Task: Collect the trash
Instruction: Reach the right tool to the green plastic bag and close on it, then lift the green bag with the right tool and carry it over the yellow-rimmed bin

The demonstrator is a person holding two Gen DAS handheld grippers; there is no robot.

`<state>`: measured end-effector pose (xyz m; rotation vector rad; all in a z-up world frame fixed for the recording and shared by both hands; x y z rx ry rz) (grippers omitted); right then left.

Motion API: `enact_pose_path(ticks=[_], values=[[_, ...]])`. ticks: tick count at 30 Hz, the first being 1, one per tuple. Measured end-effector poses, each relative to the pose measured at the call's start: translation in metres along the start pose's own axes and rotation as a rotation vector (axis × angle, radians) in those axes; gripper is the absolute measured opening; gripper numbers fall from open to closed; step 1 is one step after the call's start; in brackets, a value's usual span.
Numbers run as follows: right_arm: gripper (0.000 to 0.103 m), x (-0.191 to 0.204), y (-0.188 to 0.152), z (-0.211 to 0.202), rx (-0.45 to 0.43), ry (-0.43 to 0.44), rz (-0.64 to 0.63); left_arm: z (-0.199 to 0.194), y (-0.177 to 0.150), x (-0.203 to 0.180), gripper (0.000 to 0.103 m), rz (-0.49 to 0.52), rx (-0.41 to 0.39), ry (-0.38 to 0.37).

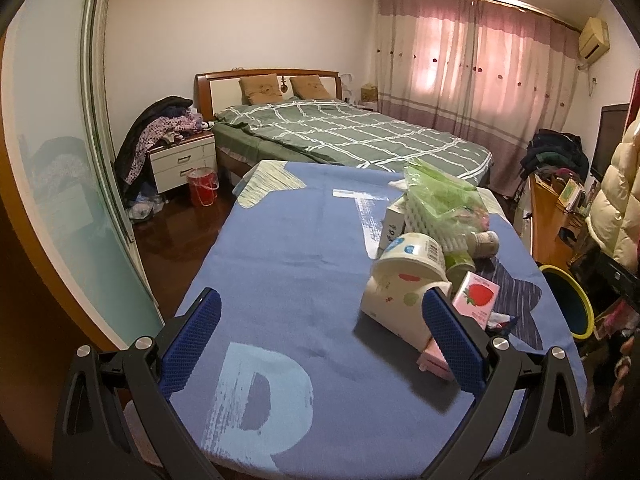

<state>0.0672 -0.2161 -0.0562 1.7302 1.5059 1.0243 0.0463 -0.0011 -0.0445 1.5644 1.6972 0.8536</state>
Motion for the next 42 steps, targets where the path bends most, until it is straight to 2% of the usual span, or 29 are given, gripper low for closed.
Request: enact_pose_path(ticks=[8,17,25,31,34,35,36,42], values=[[0.097,0.032,0.024,0.072,0.021,0.044,-0.042,0.018,0.012,0.008,0.099,-0.010,-0.006,0.027],[0.097,0.063,0.048,0.157,0.103,0.099,-0.085,0.041,0.021,0.007,0.099,-0.012,-0.003,0.041],[0.095,0.076,0.048,0.186,0.161,0.115,-0.107,0.052,0.030,-0.003,0.099,-0.016,-0.031,0.009],[0.061,0.075,0.045,0.192,0.182,0.153,-0.082,0.062,0.026,0.001,0.099,-0.053,-0.007,-0.012],[0.028,0.073,0.044,0.191,0.180,0.186,-0.064,0.064,0.023,0.004,0.099,-0.061,-0.007,-0.014],[0.008,0.071,0.044,0.191,0.180,0.198,-0.053,0.065,0.023,0.005,0.099,-0.064,-0.007,-0.016],[0.003,0.071,0.043,0.190,0.178,0.203,-0.044,0.066,0.023,0.006,0.099,-0.067,-0.007,-0.015],[0.000,0.064,0.046,0.182,0.132,0.202,-0.014,0.073,0.026,0.011,0.099,-0.086,-0.005,-0.009]])
Point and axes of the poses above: each gripper's, at about its wrist camera, not at the fingertips, and z roughly the way its jaws point, x to its left, y to its top, the point moved 1 cm from there along z, roughly the way its jaws point, and after that the axes turned 1 degree about z, right-handed, at the moved point
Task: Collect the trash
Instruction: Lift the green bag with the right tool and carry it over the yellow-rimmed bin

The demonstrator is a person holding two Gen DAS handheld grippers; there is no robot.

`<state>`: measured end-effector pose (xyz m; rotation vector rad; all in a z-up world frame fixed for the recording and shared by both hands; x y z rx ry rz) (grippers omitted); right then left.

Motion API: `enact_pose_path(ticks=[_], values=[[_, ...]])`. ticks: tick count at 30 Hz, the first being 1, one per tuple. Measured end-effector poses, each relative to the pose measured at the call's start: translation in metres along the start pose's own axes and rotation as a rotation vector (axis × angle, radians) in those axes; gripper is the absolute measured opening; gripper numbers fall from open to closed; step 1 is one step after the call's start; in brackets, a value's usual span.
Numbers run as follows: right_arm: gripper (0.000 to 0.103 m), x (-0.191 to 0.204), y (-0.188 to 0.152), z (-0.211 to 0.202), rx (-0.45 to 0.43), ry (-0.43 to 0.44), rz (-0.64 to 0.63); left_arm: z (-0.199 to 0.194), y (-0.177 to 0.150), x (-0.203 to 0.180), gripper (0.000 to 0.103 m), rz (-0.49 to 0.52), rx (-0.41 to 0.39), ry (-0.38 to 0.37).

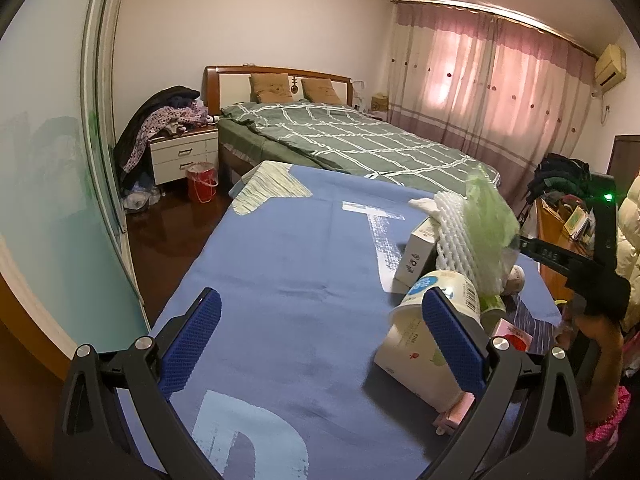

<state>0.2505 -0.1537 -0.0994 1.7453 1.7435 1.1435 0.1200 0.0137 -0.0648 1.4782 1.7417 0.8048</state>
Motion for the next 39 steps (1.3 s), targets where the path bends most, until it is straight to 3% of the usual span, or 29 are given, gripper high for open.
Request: enact_pose_path(ticks=[7,8,9,11,13,16,20,22,23,24,28,34,39], values=[[0.004,0.003,0.001,-0.012,-0.090,-0.056,-0.038,0.009,-0.004,-0.002,0.099,0.013,0.018,-0.006],[0.017,0.006,0.002,-0.017,-0.108,-0.056,-0.049,0.010,-0.004,-0.002,0.099,0.012,0.022,-0.008],[0.044,0.011,0.003,-0.024,-0.136,-0.049,-0.054,0.009,-0.004,-0.003,0.099,0.012,0.021,-0.006],[0.072,0.022,0.005,-0.038,-0.201,-0.051,-0.074,0.008,-0.004,-0.003,0.099,0.012,0.015,-0.001],[0.072,0.039,0.007,-0.045,-0.239,-0.067,-0.124,0.007,-0.003,-0.004,0.099,0.012,0.007,-0.004],[0.074,0.057,0.009,-0.038,-0.220,-0.085,-0.164,0.005,-0.006,-0.006,0.099,0.020,0.007,-0.009],[0.072,0.071,0.009,-0.011,-0.127,-0.142,-0.210,0.004,-0.009,-0.011,0.099,0.031,0.016,-0.027],[0.045,0.068,0.009,-0.001,-0.095,-0.173,-0.208,0.005,-0.010,-0.012,0.099,0.035,0.022,-0.032],[0.023,0.066,0.010,0.003,-0.077,-0.179,-0.201,0.006,-0.010,-0.012,0.099,0.035,0.024,-0.034],[0.009,0.063,0.011,0.007,-0.056,-0.173,-0.190,0.006,-0.011,-0.012,0.099,0.034,0.026,-0.036],[0.006,0.052,0.015,-0.006,-0.080,-0.148,-0.152,0.008,-0.011,-0.013,0.099,0.035,0.037,-0.042],[0.006,0.037,0.016,-0.070,-0.216,-0.116,-0.110,0.008,-0.014,-0.020,0.099,0.056,0.045,-0.058],[0.006,0.003,0.009,-0.121,-0.297,-0.146,-0.043,0.009,-0.018,-0.029,0.099,0.078,0.054,-0.086]])
Point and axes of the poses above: each gripper's, at about its wrist camera, not at the fingertips, and z roughly the way its jaws point, x to its left, y to its top, the point moved 1 cm from there along z, roughly the way its jaws point, and after that the axes turned 1 degree about z, right-handed, at the moved point
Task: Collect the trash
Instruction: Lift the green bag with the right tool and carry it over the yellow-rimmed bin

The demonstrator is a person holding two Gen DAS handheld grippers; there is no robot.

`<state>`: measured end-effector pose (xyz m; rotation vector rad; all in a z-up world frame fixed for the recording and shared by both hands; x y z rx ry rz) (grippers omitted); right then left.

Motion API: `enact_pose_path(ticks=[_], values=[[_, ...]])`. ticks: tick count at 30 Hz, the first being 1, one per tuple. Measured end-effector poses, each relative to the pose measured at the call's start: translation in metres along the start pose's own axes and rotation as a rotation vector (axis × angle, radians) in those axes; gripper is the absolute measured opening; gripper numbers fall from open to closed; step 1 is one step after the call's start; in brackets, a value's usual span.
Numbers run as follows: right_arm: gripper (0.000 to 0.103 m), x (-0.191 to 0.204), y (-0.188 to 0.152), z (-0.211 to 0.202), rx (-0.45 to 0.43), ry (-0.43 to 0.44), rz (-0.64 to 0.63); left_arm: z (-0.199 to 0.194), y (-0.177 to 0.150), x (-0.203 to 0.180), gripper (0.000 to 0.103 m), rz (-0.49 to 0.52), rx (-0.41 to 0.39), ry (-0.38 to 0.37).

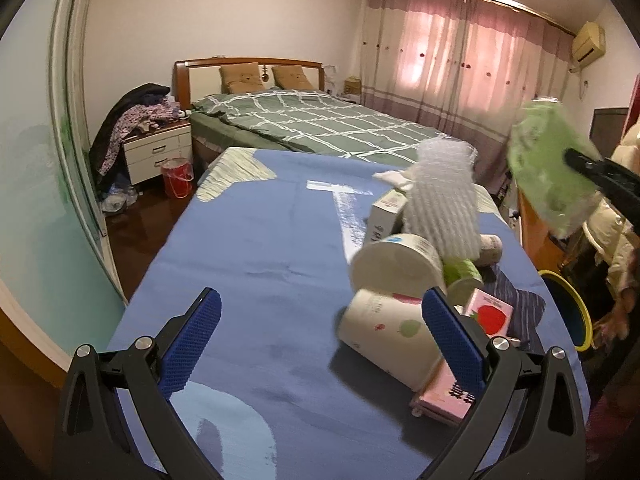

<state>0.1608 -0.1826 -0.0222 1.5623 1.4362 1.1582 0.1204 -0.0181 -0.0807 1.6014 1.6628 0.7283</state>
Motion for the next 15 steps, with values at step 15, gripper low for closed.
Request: enact_pose_path(ticks=[15], values=[[0.006,-0.170,-0.040,-0.031,0.045,-0.340,0.213,-0.008,-0.015,-0.056,0.099,0.124,0.019,-0.141]])
Point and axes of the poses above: each gripper's, at about its wrist camera, not at the fingertips, and z roughly the way its jaws point, x to its left, y to its top, the point moved 1 cm from there along z, roughly the way its jaws point, and after that the axes turned 1 degree about z, right-handed, at the moved point
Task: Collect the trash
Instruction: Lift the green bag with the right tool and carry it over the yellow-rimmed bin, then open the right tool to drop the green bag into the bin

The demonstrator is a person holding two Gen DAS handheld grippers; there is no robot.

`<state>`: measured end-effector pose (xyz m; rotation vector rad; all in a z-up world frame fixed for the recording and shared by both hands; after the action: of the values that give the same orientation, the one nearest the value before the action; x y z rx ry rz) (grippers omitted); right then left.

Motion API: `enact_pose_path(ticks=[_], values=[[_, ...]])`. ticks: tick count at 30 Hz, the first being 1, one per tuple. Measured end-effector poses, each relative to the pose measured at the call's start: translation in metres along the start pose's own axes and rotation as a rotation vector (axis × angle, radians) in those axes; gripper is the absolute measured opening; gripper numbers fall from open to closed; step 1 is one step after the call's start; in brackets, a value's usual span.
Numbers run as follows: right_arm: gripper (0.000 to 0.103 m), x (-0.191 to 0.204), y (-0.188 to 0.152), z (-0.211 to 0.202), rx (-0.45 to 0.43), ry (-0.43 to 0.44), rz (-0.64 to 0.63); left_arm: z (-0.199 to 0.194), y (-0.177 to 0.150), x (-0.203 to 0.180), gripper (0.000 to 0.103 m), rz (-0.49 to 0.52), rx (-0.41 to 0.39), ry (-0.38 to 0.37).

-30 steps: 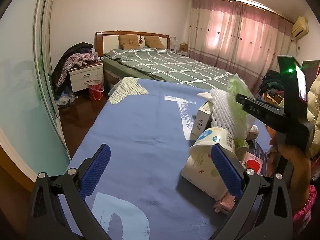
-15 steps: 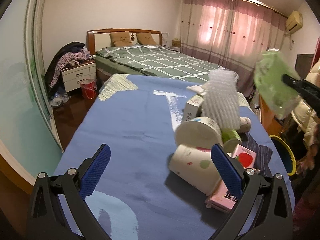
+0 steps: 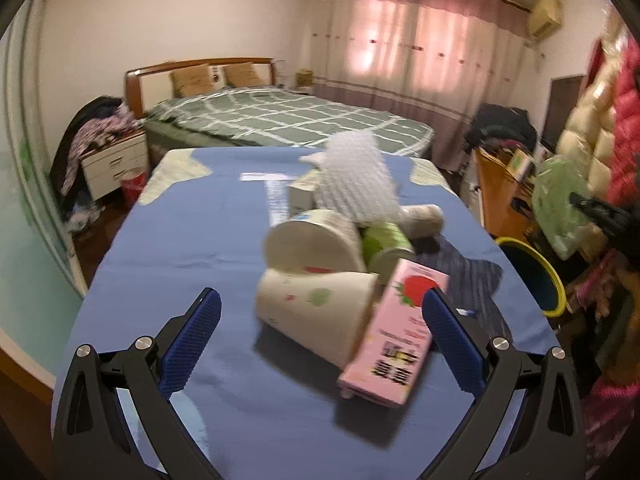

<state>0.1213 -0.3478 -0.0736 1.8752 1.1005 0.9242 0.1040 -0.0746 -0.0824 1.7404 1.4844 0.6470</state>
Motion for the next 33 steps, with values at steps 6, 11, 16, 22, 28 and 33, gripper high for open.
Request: enact_pose_path(ticks=[6,11,16,22,28,33], values=[[0.006,-0.044,-0.013,0.049,0.089,-0.071,0.093,0.010,-0.003,-0.019,0.099,0.034,0.028,-0.035],[0.008,-0.060,-0.027,0.075,0.128,-0.137,0.139,0.021,-0.005,-0.029,0.099,0.061,0.051,-0.052],[0.040,-0.068,-0.033,0.087,0.122,-0.230,0.177,0.027,-0.005,-0.041,0.099,0.088,0.062,-0.072],[0.052,-0.063,-0.033,0.084,0.076,-0.248,0.156,0.034,-0.006,-0.051,0.099,0.121,0.068,-0.122],[0.057,-0.058,-0.030,0.082,0.065,-0.249,0.142,0.039,-0.007,-0.053,0.099,0.166,0.054,-0.146],[0.058,-0.061,-0.029,0.081,0.066,-0.239,0.156,0.051,-0.009,-0.056,0.099,0.201,0.080,-0.204]])
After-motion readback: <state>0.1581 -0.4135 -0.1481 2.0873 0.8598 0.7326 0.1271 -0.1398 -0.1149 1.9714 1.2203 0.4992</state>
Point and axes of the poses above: each gripper's, at about its wrist camera, not at the fingertips, and z roughly the way its jaws point, x to its left, y to its top, the point moved 1 cm from there along z, roughly the way its jaws point, and after that the axes turned 1 degree about z, right-handed, at the moved point
